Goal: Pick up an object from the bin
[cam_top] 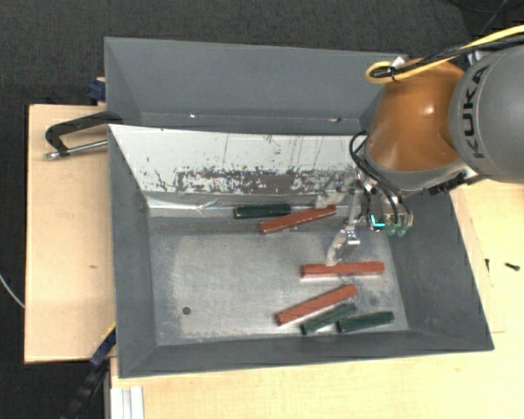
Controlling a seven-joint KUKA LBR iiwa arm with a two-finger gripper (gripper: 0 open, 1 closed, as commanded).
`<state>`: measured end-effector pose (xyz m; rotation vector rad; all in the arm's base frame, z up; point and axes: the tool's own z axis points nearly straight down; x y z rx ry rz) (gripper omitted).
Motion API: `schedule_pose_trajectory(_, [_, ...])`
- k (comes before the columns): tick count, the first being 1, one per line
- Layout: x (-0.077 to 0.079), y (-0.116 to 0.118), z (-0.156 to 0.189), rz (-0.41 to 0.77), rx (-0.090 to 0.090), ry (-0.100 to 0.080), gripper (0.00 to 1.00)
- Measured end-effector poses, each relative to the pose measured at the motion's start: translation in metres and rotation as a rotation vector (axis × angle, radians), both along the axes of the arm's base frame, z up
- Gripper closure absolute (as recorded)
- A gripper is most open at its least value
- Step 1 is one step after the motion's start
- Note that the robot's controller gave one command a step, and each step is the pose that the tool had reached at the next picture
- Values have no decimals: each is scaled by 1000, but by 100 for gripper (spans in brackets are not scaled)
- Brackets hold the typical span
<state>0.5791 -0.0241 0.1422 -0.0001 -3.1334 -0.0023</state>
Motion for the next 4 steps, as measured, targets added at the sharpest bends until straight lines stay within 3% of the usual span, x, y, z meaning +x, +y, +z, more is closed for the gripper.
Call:
schedule_pose_trajectory(1, [2, 0, 4, 0, -1, -8, 0])
schedule_pose_trajectory(2, [-23, -19, -37, -16, 0, -18, 0])
schedule_pose_trajectory(3, [-30, -24, -47, -24, -1, -14, 100])
schedule_pose_trajectory(4, [-30, -24, -47, -24, -1, -14, 100])
